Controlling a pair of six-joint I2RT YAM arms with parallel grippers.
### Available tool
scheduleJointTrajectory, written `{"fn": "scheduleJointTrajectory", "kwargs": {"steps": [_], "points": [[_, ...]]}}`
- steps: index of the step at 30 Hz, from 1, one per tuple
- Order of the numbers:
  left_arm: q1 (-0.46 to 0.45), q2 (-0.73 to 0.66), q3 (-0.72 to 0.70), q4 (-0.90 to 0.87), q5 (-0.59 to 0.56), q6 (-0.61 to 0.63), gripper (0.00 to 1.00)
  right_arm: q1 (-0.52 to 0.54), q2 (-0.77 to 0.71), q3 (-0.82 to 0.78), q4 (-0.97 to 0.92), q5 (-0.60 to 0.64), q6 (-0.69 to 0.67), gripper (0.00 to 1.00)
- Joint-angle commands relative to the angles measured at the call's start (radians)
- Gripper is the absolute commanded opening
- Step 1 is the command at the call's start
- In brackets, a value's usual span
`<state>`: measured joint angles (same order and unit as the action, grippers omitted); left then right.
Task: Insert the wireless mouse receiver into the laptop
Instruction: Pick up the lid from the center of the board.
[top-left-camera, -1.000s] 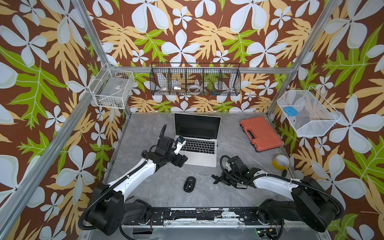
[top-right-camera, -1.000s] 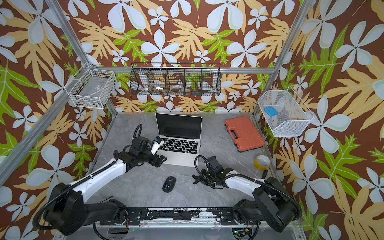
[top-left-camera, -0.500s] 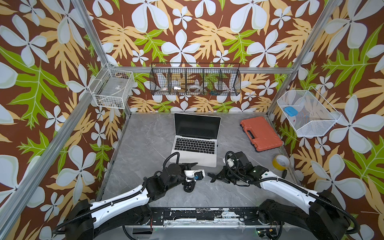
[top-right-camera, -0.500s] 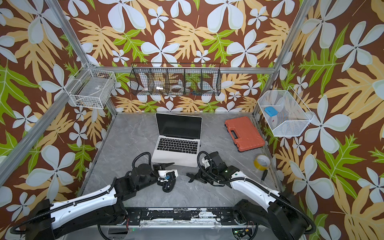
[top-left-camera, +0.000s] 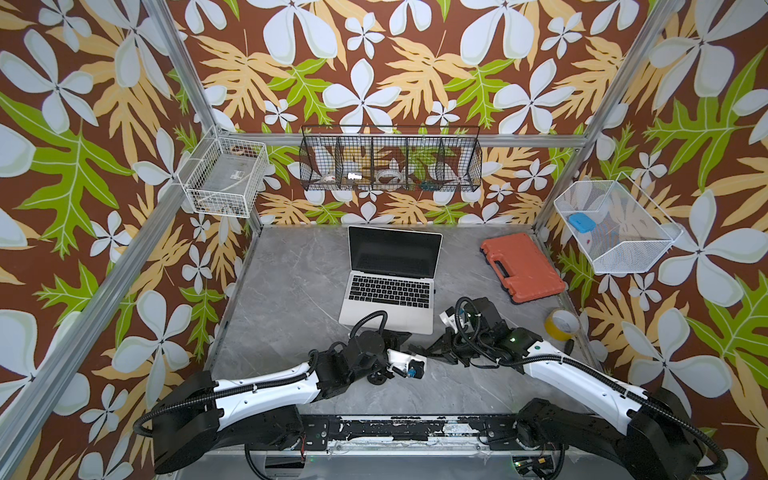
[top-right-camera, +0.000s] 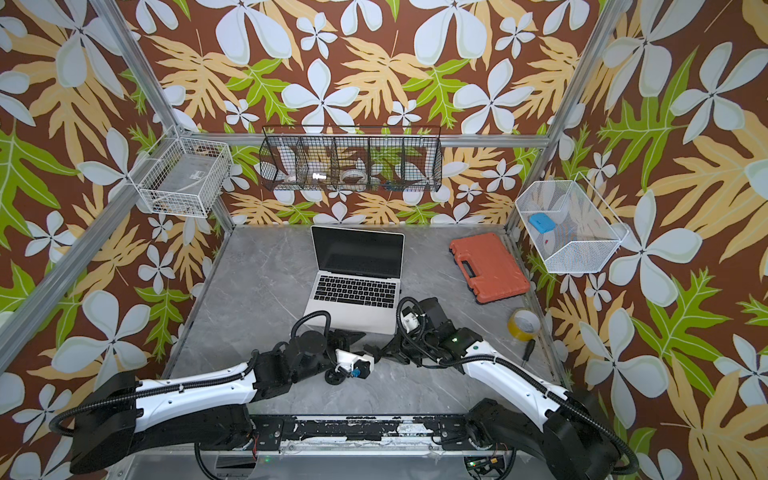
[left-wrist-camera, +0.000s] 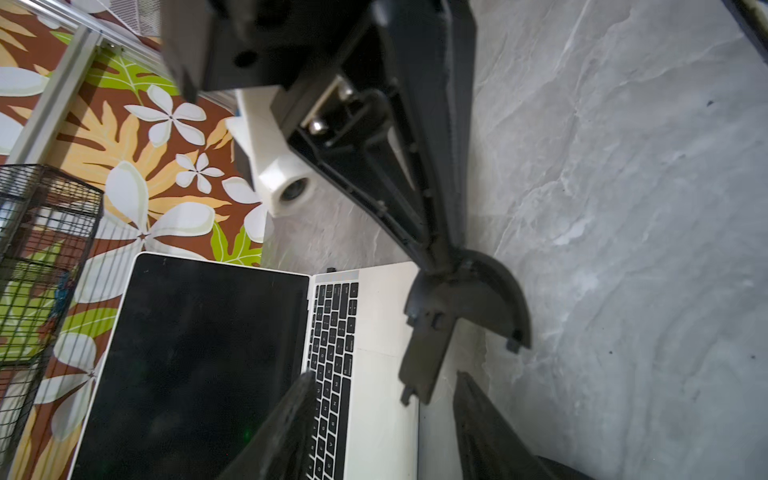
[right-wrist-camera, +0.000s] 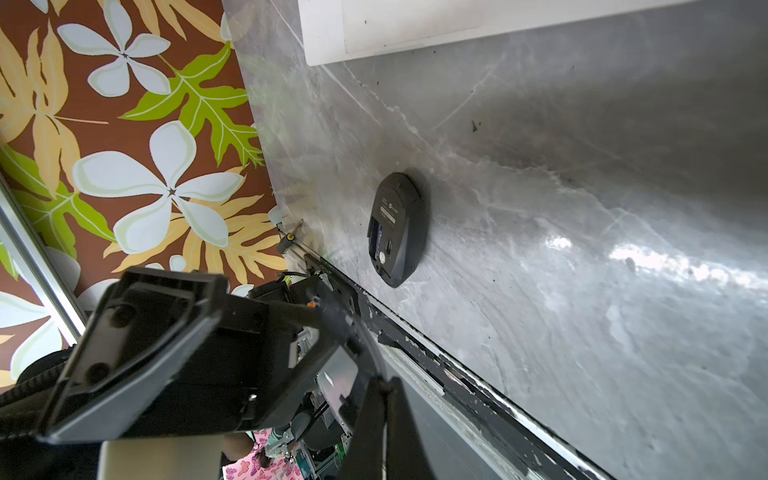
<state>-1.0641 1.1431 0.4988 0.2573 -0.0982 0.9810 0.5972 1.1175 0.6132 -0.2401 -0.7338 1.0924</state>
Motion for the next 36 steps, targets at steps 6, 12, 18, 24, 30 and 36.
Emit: {"fn": "scheduleJointTrajectory", "kwargs": {"steps": [6, 12, 18, 24, 30, 36], "points": [[-0.005, 0.047, 0.025, 0.021, -0.032, 0.022, 0.33, 0.001, 0.005, 0.012, -0.001, -0.037, 0.002, 0.0], [-0.008, 0.054, 0.021, 0.026, -0.056, 0.036, 0.15, 0.001, 0.0, 0.012, 0.001, -0.039, 0.01, 0.0], [-0.026, 0.036, 0.008, 0.045, -0.073, -0.012, 0.0, -0.003, -0.014, 0.004, 0.013, -0.013, 0.023, 0.12], [0.117, -0.023, 0.109, -0.149, 0.156, -0.499, 0.0, -0.107, -0.178, 0.033, -0.086, 0.201, -0.19, 0.59], [0.298, -0.034, 0.157, -0.233, 0.726, -0.901, 0.0, -0.115, -0.425, -0.083, 0.157, 0.191, -0.506, 0.72], [0.329, -0.01, 0.162, -0.16, 1.013, -1.075, 0.0, -0.042, -0.304, -0.022, 0.21, -0.01, -0.607, 0.74]]}}
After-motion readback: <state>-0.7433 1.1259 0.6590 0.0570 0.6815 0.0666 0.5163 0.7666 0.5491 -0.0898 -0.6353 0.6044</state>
